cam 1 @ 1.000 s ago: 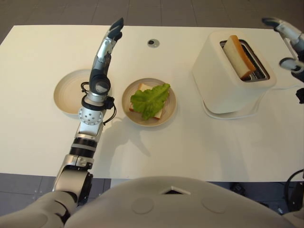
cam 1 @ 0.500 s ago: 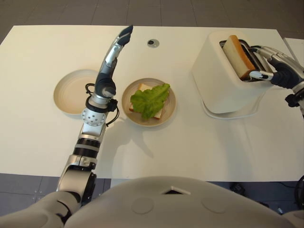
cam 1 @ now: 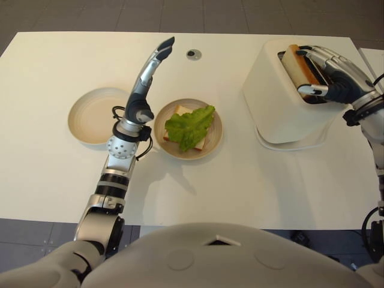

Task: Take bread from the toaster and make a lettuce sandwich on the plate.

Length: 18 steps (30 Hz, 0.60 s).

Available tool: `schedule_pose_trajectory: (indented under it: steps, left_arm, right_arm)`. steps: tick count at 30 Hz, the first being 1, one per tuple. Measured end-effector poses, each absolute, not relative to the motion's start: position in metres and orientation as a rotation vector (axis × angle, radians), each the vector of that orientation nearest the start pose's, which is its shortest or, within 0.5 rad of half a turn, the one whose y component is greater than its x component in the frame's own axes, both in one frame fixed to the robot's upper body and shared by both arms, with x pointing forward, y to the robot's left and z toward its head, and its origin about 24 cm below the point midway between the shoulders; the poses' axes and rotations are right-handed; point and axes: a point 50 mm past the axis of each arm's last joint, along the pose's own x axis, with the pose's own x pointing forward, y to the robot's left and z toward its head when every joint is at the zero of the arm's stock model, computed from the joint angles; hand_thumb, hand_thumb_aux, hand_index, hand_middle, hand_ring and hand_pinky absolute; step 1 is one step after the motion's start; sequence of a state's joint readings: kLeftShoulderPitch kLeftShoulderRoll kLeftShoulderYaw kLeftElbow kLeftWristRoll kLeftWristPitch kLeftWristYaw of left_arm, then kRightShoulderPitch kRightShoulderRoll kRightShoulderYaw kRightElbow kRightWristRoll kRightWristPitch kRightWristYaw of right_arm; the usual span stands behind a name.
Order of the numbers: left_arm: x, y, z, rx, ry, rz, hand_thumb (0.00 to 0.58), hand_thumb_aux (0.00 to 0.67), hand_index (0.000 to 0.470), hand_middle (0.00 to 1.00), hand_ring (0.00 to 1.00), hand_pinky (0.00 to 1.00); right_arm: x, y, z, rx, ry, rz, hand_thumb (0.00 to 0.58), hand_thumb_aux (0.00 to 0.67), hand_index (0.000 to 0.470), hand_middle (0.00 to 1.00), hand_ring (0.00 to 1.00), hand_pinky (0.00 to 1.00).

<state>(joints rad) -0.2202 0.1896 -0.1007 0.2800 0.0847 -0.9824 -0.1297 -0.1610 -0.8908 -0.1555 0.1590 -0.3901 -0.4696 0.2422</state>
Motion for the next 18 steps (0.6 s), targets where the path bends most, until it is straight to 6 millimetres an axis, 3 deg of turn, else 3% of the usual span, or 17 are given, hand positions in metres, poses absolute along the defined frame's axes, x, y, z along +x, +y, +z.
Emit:
schedule_pose_trajectory:
  steps: [3, 4, 7, 18]
  left_arm:
    - [0.255, 0.132, 0.111, 0.291, -0.891, -0.369, 0.0, 0.0, 0.0, 0.0, 0.0, 0.0]
    - [0.255, 0.133, 0.11, 0.292, -0.888, -0.364, 0.0, 0.0, 0.0, 0.0, 0.0, 0.0]
    - [0.255, 0.133, 0.11, 0.292, -0.888, -0.361, 0.0, 0.0, 0.0, 0.0, 0.0, 0.0]
    - [0.259, 0.135, 0.105, 0.303, -0.861, -0.356, 0.0, 0.0, 0.0, 0.0, 0.0, 0.0]
  right_arm:
    - [0.271, -0.298, 0.162, -1.345, -0.262, 0.195, 0.0, 0.0, 0.0, 0.0, 0.0, 0.0]
    - [0.272, -0.301, 0.162, -1.35, -0.256, 0.172, 0.049, 0.029, 0.02, 0.0, 0.0, 0.0]
    - [0.272, -0.306, 0.16, -1.343, -0.235, 0.144, 0.0, 0.0, 0.0, 0.0, 0.0, 0.0]
    - [0.271, -0.304, 0.162, -1.344, -0.235, 0.152, 0.0, 0.0, 0.0, 0.0, 0.0, 0.0]
